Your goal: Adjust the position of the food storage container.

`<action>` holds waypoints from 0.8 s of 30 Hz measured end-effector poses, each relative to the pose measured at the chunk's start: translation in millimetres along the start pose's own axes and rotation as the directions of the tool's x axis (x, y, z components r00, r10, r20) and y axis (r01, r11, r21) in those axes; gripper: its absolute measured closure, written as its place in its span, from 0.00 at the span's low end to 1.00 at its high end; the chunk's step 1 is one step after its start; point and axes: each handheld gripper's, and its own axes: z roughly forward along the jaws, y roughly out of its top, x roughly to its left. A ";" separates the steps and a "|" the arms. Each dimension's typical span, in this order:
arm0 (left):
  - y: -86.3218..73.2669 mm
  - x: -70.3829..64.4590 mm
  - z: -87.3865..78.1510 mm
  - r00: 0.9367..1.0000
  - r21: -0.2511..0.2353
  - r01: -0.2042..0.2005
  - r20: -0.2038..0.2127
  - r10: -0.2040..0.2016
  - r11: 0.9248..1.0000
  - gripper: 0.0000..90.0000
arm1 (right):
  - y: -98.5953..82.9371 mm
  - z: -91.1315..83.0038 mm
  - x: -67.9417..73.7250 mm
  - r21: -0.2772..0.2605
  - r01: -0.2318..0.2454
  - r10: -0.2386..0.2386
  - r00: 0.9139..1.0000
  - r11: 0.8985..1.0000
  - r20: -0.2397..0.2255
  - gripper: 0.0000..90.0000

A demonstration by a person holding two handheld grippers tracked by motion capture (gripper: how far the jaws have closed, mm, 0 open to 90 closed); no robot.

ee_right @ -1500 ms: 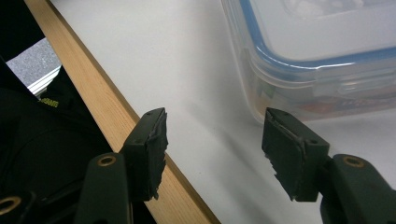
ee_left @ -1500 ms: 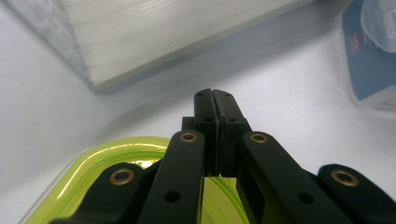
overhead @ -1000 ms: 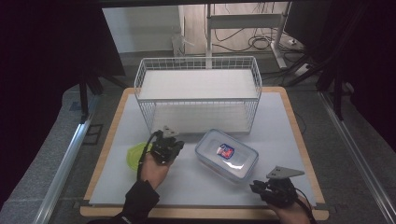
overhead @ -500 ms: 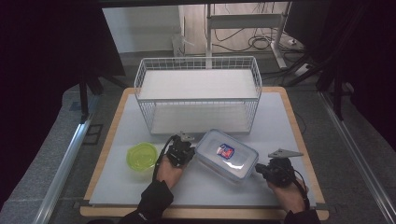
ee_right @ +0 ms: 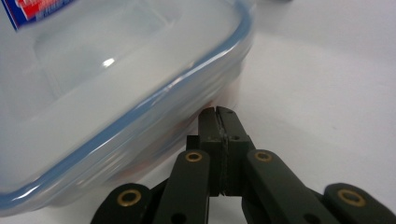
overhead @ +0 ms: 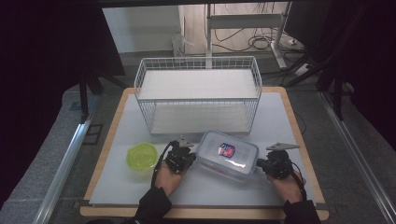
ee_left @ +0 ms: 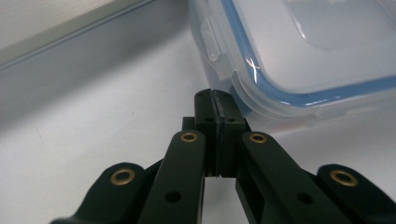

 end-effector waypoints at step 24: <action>15.6 15.1 11.0 0.996 -0.039 0.058 -0.064 -0.060 0.998 1.00 | 42.0 35.5 -23.4 -0.020 -0.011 0.011 1.000 1.000 0.009 1.00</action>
